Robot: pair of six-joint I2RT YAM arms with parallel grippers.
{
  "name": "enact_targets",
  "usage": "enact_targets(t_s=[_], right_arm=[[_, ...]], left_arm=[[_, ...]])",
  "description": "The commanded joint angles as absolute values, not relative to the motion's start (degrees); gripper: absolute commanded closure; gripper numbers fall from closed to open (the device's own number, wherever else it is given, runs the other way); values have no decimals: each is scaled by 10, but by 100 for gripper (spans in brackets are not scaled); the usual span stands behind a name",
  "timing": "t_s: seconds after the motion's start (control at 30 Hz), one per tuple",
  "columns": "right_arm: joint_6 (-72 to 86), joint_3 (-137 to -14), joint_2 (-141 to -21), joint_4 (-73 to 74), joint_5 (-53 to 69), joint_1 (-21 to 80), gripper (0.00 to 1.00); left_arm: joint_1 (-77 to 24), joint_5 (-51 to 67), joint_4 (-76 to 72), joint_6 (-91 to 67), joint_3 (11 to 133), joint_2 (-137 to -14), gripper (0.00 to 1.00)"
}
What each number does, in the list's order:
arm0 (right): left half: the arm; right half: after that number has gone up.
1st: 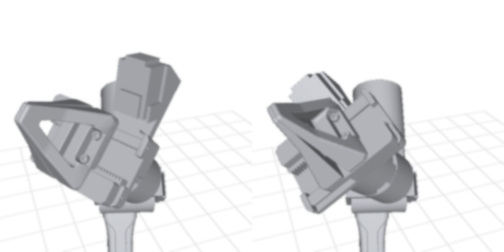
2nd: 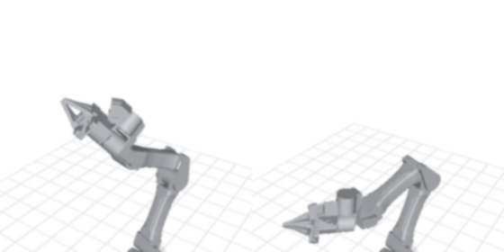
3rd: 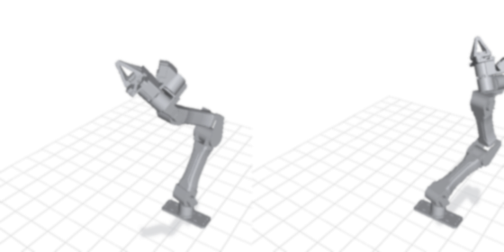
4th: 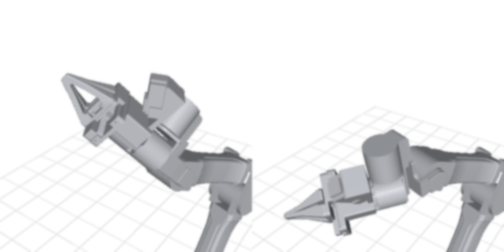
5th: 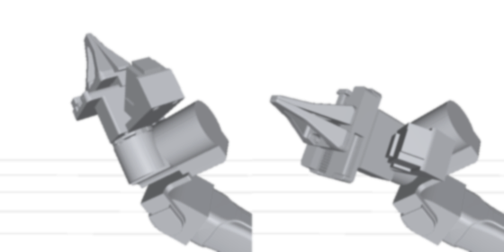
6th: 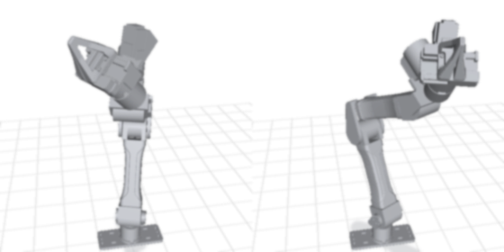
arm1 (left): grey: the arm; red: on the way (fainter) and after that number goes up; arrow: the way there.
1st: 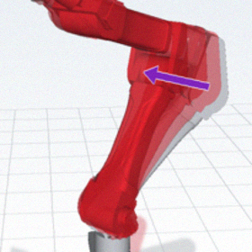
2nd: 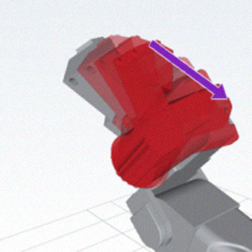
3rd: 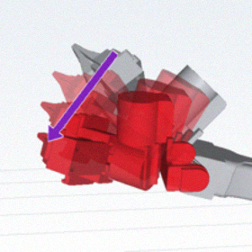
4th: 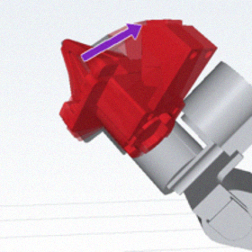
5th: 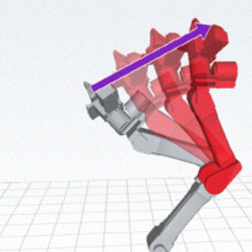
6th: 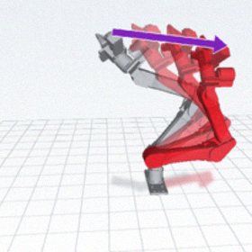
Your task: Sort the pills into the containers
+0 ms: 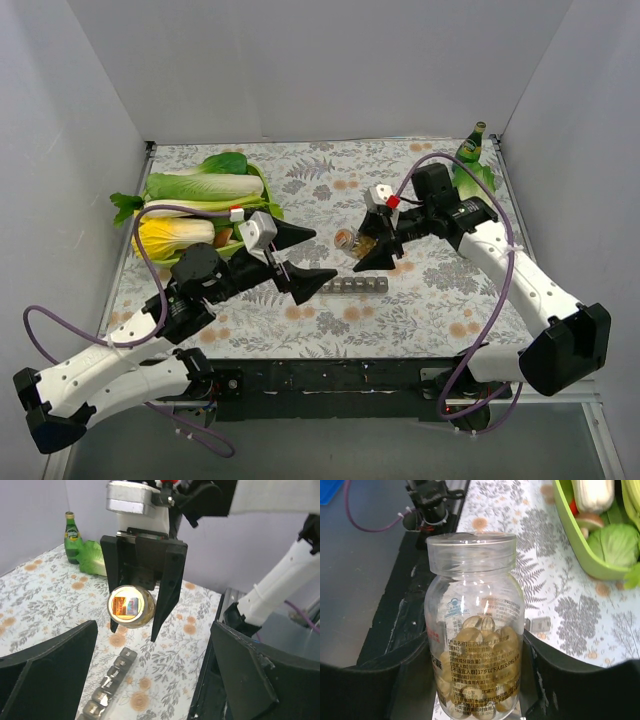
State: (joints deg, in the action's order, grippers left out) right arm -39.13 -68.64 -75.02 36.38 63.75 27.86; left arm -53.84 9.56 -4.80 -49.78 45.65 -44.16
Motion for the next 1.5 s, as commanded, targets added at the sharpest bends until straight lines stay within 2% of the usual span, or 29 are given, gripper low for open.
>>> enact_targets(t_s=[0.0, 0.23, 0.33, 0.43, 0.5, 0.57, 0.8, 1.03, 1.1, 1.17, 1.33, 1.47], right_arm=[[-511, -723, -732, 460, 754, 280, 89], [-533, -717, -722, 482, 779, 294, 89], [-529, -713, -717, 477, 779, 300, 89], [-520, -707, -713, 469, 774, 301, 89], [-516, -704, -712, 466, 773, 301, 89], [-511, -700, -712, 460, 773, 301, 89], [-481, -687, -711, 433, 754, 301, 89], [-461, -682, -713, 422, 751, 301, 90], [-448, -679, -713, 412, 740, 301, 90], [-433, -673, -709, 403, 728, 301, 91], [-378, -647, -700, 342, 657, 301, 92], [-314, -624, -693, 282, 572, 301, 92]], left_arm=[[-535, 205, 9, -361, 503, -469, 2], [-535, 282, -20, -352, 553, -547, 2], [-534, 287, -19, -344, 561, -562, 5], [-535, 285, -31, -344, 565, -567, 13], [-535, 281, -34, -346, 568, -569, 23], [-535, 273, -36, -354, 568, -569, 30], [-535, 266, -51, -381, 550, -550, 30], [-535, 254, -24, -386, 559, -569, 58], [-535, 239, -5, -388, 566, -576, 82], [-535, 229, 19, -400, 577, -582, 100], [-535, 122, 40, -481, 577, -570, 100], [-535, 30, 75, -611, 578, -568, 100]])
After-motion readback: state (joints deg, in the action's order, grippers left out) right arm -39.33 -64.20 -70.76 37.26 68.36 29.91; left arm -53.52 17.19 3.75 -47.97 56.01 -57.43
